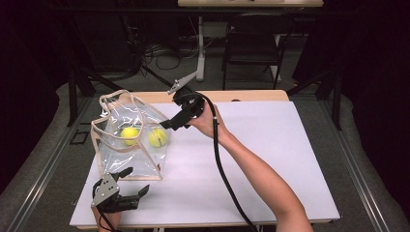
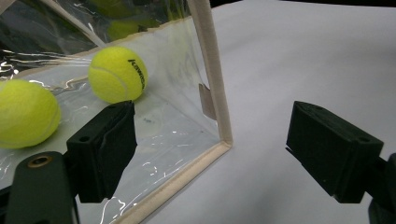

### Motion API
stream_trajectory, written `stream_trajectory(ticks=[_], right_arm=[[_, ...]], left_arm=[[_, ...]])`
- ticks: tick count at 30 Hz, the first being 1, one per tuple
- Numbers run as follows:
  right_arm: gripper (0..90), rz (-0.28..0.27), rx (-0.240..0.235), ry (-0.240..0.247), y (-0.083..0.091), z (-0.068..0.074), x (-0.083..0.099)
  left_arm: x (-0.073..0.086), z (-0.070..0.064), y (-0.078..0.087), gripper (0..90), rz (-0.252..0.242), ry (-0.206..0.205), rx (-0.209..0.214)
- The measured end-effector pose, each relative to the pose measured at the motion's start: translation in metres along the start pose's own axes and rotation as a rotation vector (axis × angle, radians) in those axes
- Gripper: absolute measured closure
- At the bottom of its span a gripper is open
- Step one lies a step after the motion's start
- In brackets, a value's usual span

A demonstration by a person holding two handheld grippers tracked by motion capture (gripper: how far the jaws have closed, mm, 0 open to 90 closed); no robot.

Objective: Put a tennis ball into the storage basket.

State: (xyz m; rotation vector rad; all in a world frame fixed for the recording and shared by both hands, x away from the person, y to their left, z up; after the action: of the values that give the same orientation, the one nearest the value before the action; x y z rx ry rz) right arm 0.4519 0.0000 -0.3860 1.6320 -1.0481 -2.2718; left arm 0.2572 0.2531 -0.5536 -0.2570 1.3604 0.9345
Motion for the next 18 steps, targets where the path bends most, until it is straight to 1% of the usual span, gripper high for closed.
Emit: stream_trajectory(ticks=[5,10,18], right_arm=[[0.0,0.002,0.004,-0.004,0.005,-0.001,0.011],[0.0,0.013,0.019,-0.001,0.01,-0.002,0.021],[0.0,0.043,0.044,0.007,0.014,-0.003,0.041]], left_arm=[[0.0,0.0,0.001,16.0,-0.001,-0.001,-0.002],[0.0,0.0,0.001,16.0,0.0,-0.005,0.002],[0.0,-0.001,0.002,15.9,-0.001,-0.002,0.001]])
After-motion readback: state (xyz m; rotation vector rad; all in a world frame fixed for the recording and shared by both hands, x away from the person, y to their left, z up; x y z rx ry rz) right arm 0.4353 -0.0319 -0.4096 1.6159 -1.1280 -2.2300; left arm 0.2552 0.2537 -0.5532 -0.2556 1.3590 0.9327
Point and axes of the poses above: each handheld gripper's, and its own axes: y roughly backward along the jaws, x roughly out of its underside, z roughly to its left, the point moved 1 cm from there along -y, roughly forward along the jaws, and after that the axes turned 10 degrees about -y, right-handed, at the moved point
